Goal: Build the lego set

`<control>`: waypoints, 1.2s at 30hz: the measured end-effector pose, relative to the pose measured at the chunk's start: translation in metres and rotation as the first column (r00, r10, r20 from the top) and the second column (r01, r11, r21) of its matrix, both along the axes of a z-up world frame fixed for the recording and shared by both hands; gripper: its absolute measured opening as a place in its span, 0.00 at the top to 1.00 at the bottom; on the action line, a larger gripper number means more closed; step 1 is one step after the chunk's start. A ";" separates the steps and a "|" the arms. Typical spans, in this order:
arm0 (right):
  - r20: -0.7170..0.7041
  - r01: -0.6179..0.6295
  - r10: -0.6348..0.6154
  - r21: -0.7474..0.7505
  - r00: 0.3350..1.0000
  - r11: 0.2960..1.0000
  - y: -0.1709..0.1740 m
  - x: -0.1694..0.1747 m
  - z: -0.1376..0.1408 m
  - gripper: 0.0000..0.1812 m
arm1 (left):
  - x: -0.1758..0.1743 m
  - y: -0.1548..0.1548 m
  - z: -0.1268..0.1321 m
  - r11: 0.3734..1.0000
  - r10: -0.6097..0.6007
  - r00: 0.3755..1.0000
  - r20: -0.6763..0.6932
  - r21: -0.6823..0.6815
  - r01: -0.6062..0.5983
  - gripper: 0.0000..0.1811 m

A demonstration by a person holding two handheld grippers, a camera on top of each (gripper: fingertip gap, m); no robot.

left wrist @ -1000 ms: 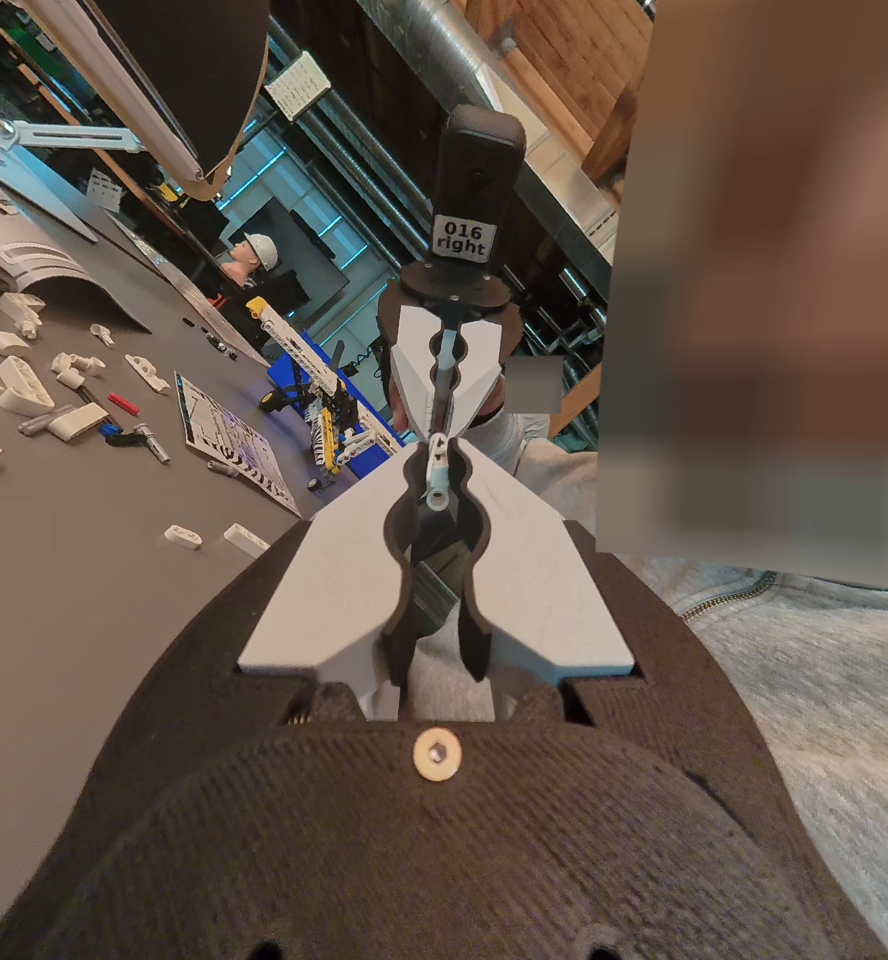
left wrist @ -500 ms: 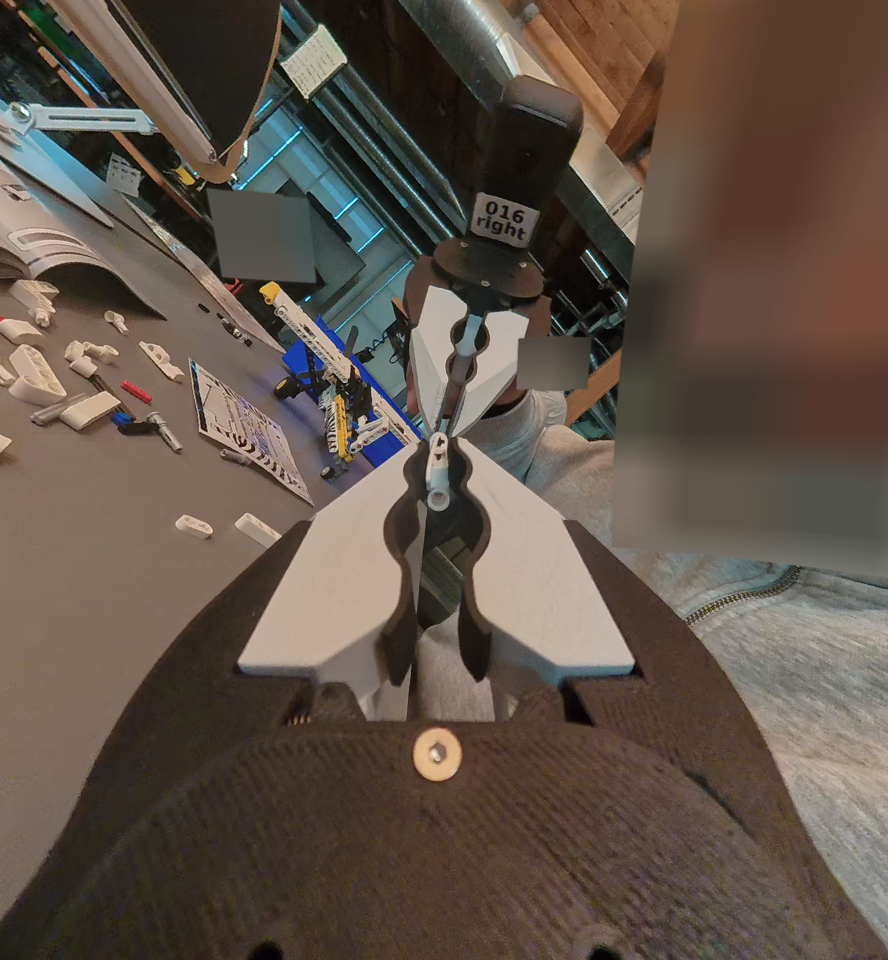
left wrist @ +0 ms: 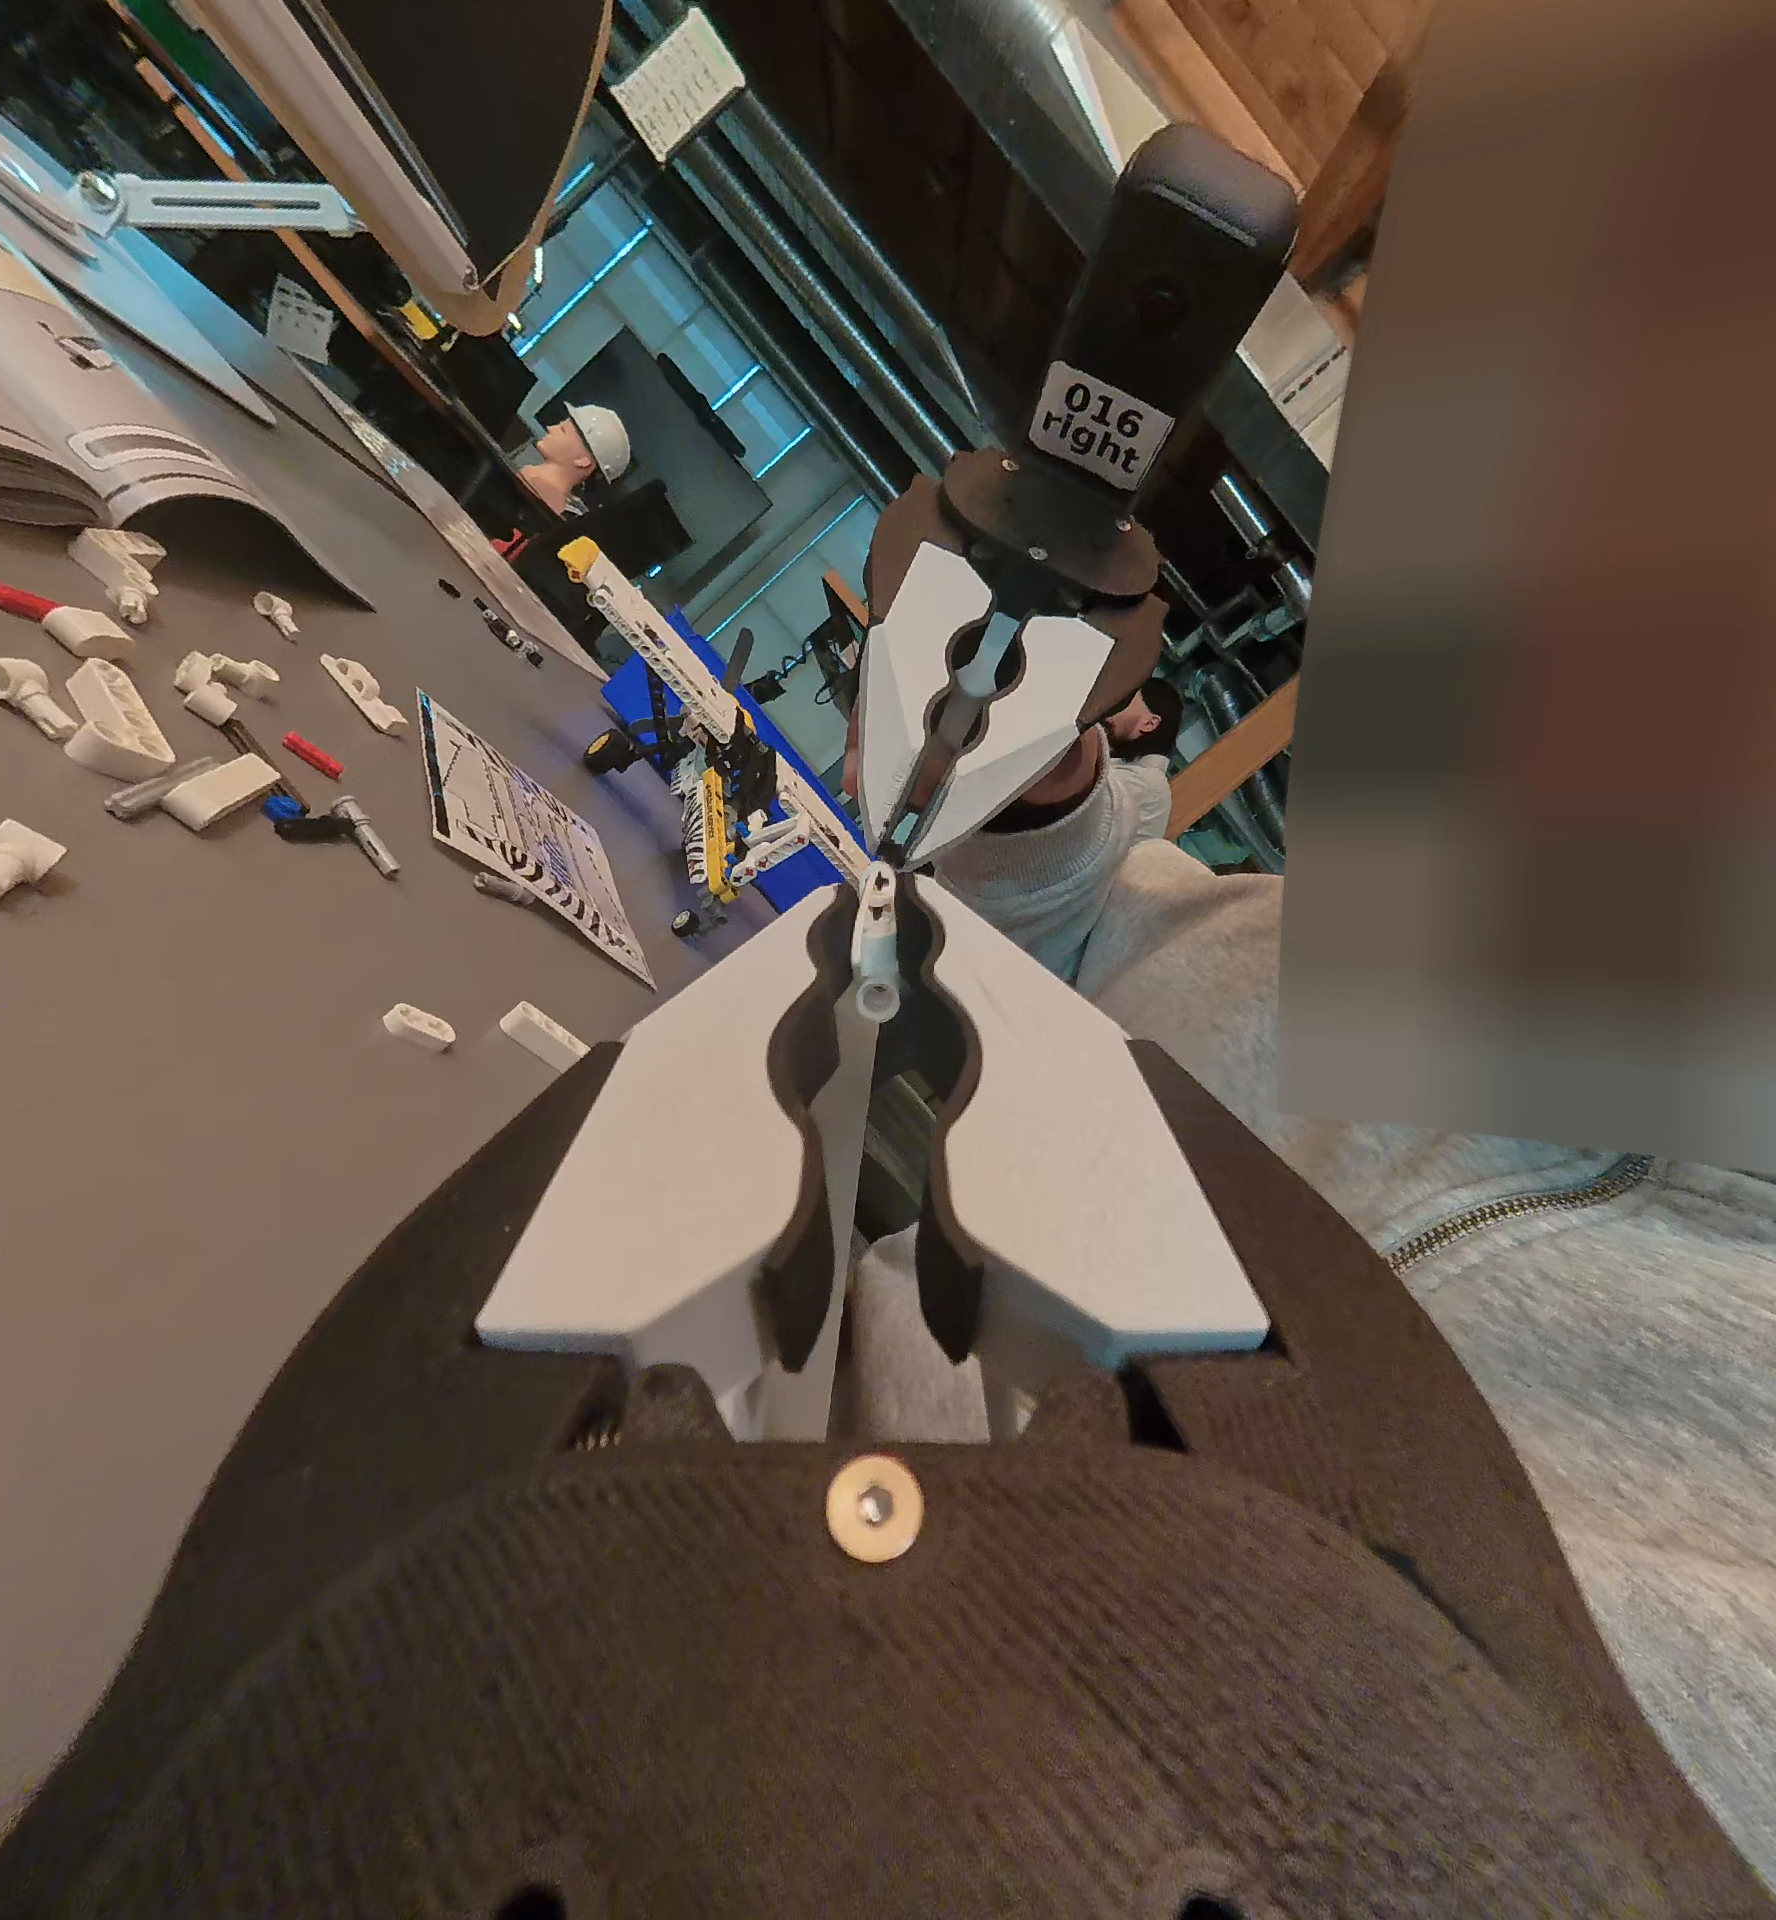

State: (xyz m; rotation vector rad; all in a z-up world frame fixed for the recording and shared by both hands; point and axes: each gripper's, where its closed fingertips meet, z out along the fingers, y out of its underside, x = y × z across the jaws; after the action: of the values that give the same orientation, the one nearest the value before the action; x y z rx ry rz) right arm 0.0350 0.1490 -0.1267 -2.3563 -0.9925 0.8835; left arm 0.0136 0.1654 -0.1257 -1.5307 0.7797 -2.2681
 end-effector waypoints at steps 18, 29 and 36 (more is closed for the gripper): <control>-0.006 0.024 -0.024 0.025 1.000 0.999 0.002 0.002 0.001 0.99 | 0.001 0.001 -0.002 1.000 0.007 1.000 -0.016 0.002 -0.007 0.97; -0.017 0.026 -0.026 0.009 1.000 1.000 0.001 0.000 -0.003 0.99 | 0.001 0.001 -0.002 1.000 0.009 1.000 -0.012 -0.002 -0.009 0.97; -0.050 0.051 -0.050 0.029 0.998 0.998 0.004 0.000 -0.003 0.99 | 0.001 0.002 -0.002 1.000 0.006 1.000 -0.014 -0.017 -0.007 0.97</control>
State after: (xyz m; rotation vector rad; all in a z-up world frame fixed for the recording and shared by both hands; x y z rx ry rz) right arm 0.0346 0.1525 -0.1296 -2.3126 -0.9165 0.8961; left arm 0.0148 0.1675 -0.1276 -1.5562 0.7600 -2.2675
